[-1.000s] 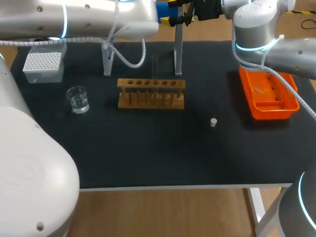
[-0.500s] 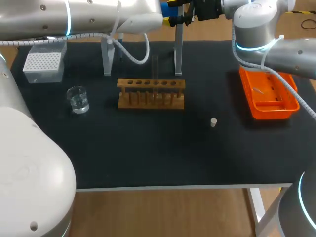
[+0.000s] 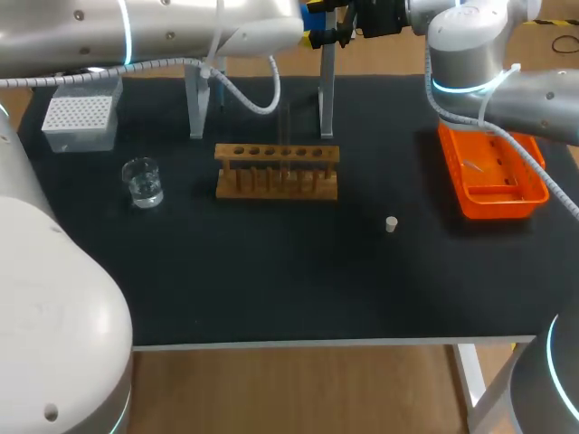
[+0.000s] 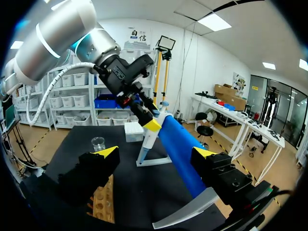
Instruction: Invert the test tube, pick up the pipette, mount the tip to pipette, aspirate from beaker and dispense into the tube, eject the tip, return the pipette, and cap with the stopper.
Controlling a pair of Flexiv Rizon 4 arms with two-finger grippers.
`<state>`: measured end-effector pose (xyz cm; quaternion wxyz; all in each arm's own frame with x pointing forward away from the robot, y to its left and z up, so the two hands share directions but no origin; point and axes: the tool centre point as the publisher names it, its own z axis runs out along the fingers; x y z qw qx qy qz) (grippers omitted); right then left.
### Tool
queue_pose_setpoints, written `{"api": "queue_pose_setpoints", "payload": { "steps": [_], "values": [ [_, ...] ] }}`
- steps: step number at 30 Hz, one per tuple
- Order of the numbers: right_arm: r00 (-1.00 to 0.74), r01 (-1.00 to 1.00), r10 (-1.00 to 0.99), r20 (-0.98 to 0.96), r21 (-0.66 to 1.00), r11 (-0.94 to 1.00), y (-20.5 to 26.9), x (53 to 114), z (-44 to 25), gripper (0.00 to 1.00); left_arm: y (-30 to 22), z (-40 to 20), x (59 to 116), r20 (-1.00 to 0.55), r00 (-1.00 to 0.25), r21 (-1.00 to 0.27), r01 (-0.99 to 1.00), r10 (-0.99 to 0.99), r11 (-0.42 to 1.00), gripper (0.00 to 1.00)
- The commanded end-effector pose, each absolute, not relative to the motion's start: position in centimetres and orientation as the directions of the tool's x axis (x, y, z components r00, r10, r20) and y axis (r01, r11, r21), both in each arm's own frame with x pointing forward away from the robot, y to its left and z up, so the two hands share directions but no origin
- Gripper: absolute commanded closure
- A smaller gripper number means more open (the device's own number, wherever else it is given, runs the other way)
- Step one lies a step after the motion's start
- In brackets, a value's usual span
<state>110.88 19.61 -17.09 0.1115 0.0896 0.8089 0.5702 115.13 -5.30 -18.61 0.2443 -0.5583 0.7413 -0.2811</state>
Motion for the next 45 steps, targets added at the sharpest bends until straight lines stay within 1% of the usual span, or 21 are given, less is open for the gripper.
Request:
{"api": "queue_pose_setpoints", "payload": {
  "steps": [1, 4, 8, 13, 15, 16, 18, 20, 23, 34, 45],
  "values": [
    [-0.96, 0.019, 0.269, -0.076, 0.942, 0.335, 19.5, 110.9, -17.0, 0.0, -4.8, -17.7, 113.7, -0.041, -0.265, -0.696, -0.684, -0.963, 0.218, 0.0],
    [-0.96, 0.019, 0.269, -0.076, 0.942, 0.335, 19.5, 110.9, -17.0, 0.0, -4.4, -17.1, 112.4, -0.034, -0.279, -0.722, -0.658, -0.96, 0.216, 0.0],
    [-0.96, 0.019, 0.269, -0.076, 0.942, 0.335, 19.5, 110.9, -17.0, 0.0, -4.2, -16.2, 110.7, -0.014, -0.337, -0.788, -0.576, -0.941, 0.218, 0.0],
    [-0.96, 0.019, 0.269, -0.076, 0.942, 0.335, 19.5, 110.9, -17.0, 0.0, -4.6, -15.4, 108.0, 0.01, -0.508, -0.848, -0.461, -0.862, 0.261, 0.0],
    [-0.96, 0.019, 0.269, -0.076, 0.942, 0.335, 19.5, 110.9, -17.0, 0.0, -4.7, -15.2, 107.2, 0.01, -0.557, -0.862, -0.425, -0.831, 0.275, 0.0],
    [-0.96, 0.019, 0.269, -0.076, 0.942, 0.335, 19.5, 110.9, -17.0, 0.0, -5.0, -14.9, 106.5, 0.016, -0.615, -0.884, -0.377, -0.788, 0.276, 0.0],
    [-0.96, 0.019, 0.269, -0.076, 0.942, 0.335, 19.5, 110.9, -17.0, 0.0, -5.4, -14.6, 105.6, -0.004, -0.663, -0.898, -0.327, -0.749, 0.294, 0.0],
    [-0.96, 0.019, 0.269, -0.076, 0.942, 0.335, 19.5, 110.9, -17.0, 0.0, -5.8, -14.3, 104.7, 0.005, -0.736, -0.929, -0.254, -0.677, 0.269, 0.0],
    [-0.96, 0.019, 0.269, -0.076, 0.942, 0.335, 19.5, 110.9, -17.0, 0.0, -6.4, -14.4, 103.5, -0.036, -0.796, -0.937, -0.183, -0.604, 0.297, 0.0],
    [-0.96, 0.019, 0.269, -0.076, 0.942, 0.335, 19.5, 110.9, -17.0, 0.0, -8.7, -15.4, 99.4, -0.082, -0.89, -0.955, -0.058, -0.448, 0.29, 0.0],
    [-0.96, 0.019, 0.269, -0.076, 0.942, 0.335, 19.5, 110.9, -17.0, 0.0, -10.5, -19.5, 97.7, -0.073, -0.909, -0.941, -0.073, -0.411, 0.329, 0.0]
  ]
}}
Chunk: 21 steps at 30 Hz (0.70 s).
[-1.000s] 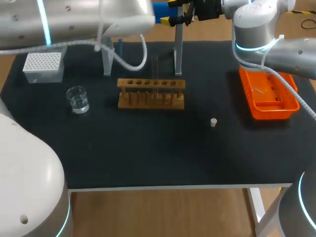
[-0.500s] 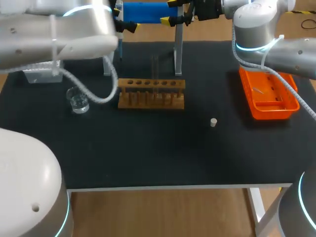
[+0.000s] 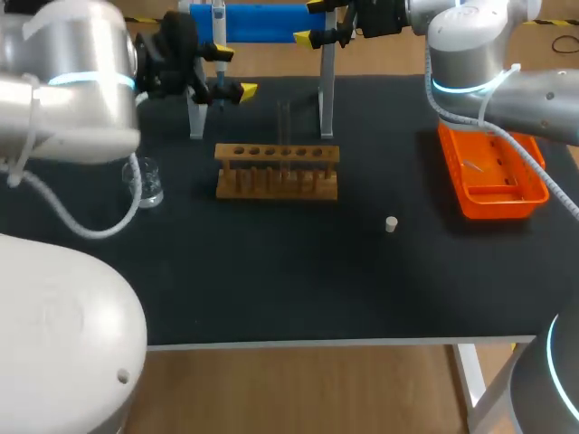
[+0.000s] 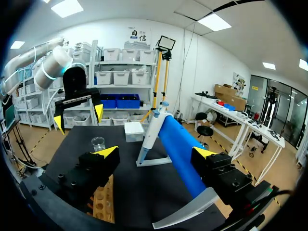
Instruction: Invert the test tube, pick up the pipette, mount the tip to pipette, aspirate from beaker and dispense into the tube, eject the tip, return the pipette, and cap with the stopper.
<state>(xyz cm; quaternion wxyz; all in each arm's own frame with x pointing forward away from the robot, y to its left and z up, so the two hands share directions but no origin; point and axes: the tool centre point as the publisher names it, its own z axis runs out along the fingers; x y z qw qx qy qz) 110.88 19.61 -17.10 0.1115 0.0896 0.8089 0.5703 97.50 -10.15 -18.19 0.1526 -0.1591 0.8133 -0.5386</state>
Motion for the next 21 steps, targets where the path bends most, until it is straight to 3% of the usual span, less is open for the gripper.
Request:
{"api": "queue_pose_setpoints", "payload": {
  "steps": [1, 21],
  "values": [
    [-0.96, 0.019, 0.269, -0.076, 0.942, 0.335, 19.5, 110.9, -17.0, 0.0, -10.7, -19.8, 97.6, -0.071, -0.909, -0.941, -0.075, -0.411, 0.329, 0.0],
    [-0.96, 0.019, 0.269, -0.076, 0.942, 0.335, 19.5, 110.9, -17.0, 0.0, -14.0, -23.4, 96.2, -0.049, -0.952, -0.929, -0.067, -0.302, 0.364, 0.0]
  ]
}}
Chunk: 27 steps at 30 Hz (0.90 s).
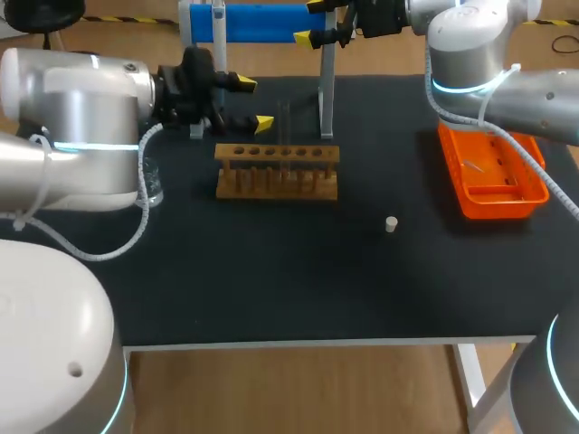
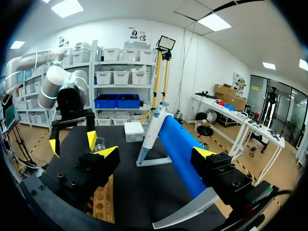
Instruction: Invert the test tube, pick up the pipette, mount the tip to pipette, aspirate from beaker and dispense into the tube, eject the tip, return the pipette, and cap with the stopper.
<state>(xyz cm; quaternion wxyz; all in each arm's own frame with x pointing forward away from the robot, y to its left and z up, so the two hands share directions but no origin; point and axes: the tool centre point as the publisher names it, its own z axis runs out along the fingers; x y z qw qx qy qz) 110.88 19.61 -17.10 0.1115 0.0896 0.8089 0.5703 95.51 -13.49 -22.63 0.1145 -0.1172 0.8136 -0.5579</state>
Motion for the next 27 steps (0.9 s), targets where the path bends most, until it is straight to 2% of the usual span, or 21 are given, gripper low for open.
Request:
{"api": "queue_pose_setpoints", "payload": {
  "steps": [1, 27],
  "values": [
    [-0.96, 0.019, 0.269, -0.076, 0.942, 0.335, 19.5, 110.9, -17.0, 0.0, -14.0, -23.7, 96.3, -0.048, -0.952, -0.929, -0.069, -0.301, 0.364, 0.0],
    [-0.96, 0.019, 0.269, -0.076, 0.942, 0.335, 19.5, 110.9, -17.0, 0.0, -17.5, -27.8, 99.1, -0.027, -0.987, -0.891, -0.049, -0.159, 0.452, 0.0]
  ]
}}
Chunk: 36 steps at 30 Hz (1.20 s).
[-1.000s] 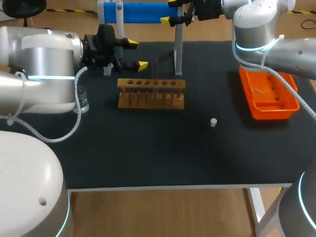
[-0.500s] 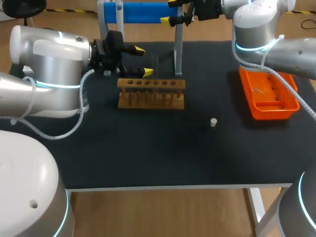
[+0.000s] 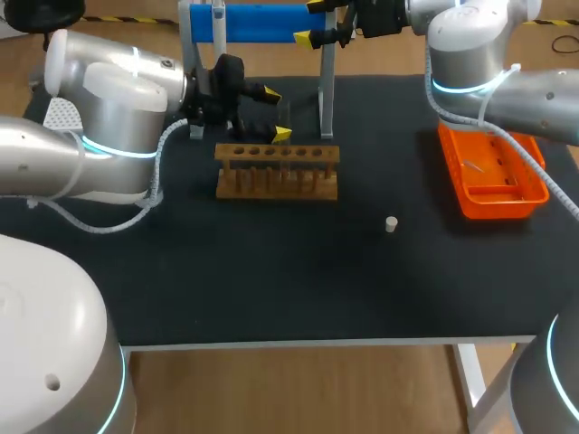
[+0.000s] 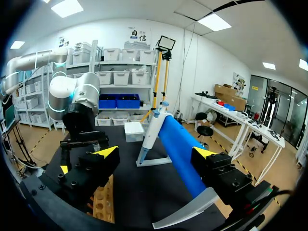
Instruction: Invert the test tube, pick up the pipette, mount the tip to pipette, aspirate from beaker and dispense into the tube, eject the tip, return the pipette, and cap with the stopper.
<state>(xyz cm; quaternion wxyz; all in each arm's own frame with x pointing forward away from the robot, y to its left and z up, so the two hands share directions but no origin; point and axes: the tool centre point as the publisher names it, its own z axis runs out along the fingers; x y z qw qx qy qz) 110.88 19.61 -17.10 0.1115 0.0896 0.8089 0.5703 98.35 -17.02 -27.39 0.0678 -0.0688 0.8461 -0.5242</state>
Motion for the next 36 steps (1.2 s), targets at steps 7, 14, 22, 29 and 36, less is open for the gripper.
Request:
{"api": "queue_pose_setpoints", "payload": {
  "steps": [7, 14, 22, 29, 36],
  "values": [
    [-0.96, 0.019, 0.269, -0.076, 0.942, 0.335, 19.5, 110.9, -17.0, 0.0, -18.0, -28.5, 99.6, -0.017, -0.988, -0.886, -0.056, -0.153, 0.461, 0.0],
    [-0.96, 0.019, 0.269, -0.076, 0.942, 0.335, 19.5, 110.9, -17.0, 0.0, -18.5, -29.1, 99.7, -0.013, -0.986, -0.877, -0.067, -0.164, 0.476, 0.0],
    [-0.96, 0.019, 0.269, -0.076, 0.942, 0.335, 19.5, 110.9, -17.0, 0.0, -19.1, -29.4, 99.3, -0.024, -0.987, -0.862, -0.06, -0.16, 0.503, 0.0],
    [-0.96, 0.019, 0.269, -0.076, 0.942, 0.335, 19.5, 110.9, -17.0, 0.0, -19.6, -30.1, 98.9, -0.034, -0.987, -0.848, -0.056, -0.159, 0.527, 0.0],
    [-0.96, 0.019, 0.269, -0.076, 0.942, 0.335, 19.5, 110.9, -17.0, 0.0, -19.9, -30.6, 98.6, -0.045, -0.985, -0.832, -0.054, -0.164, 0.552, 0.0]
  ]
}}
